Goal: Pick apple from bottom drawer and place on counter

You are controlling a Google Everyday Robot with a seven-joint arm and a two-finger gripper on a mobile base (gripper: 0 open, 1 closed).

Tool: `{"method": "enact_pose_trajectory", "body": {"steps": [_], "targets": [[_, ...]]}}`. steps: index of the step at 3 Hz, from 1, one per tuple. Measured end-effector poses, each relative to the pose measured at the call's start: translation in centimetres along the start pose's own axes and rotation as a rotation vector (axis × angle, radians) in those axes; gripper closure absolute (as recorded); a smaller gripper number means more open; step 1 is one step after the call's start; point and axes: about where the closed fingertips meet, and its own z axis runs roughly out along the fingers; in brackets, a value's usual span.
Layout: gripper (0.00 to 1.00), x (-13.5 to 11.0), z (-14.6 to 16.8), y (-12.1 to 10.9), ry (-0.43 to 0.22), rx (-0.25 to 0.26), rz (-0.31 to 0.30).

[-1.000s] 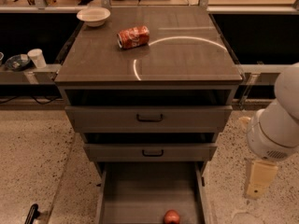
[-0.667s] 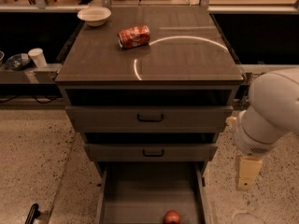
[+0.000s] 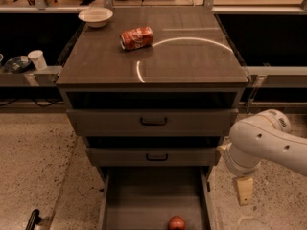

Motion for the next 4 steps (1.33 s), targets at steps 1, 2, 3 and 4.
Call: {"method": "enact_pose_trajectory", "body": {"steps": [1,2,3,4], "targets": [[0.00,-0.1,1.9,0.7,-0.011,-0.033,-0.002],[0.00,0.0,1.5,0.6,-0.008,-0.027,0.000],[0.00,-1.0,3.6,0.2,-0.067,-0.082,-0.065],[0.00,-3.5,9.5,1.9,-0.226,-0.159,-0.158]]}}
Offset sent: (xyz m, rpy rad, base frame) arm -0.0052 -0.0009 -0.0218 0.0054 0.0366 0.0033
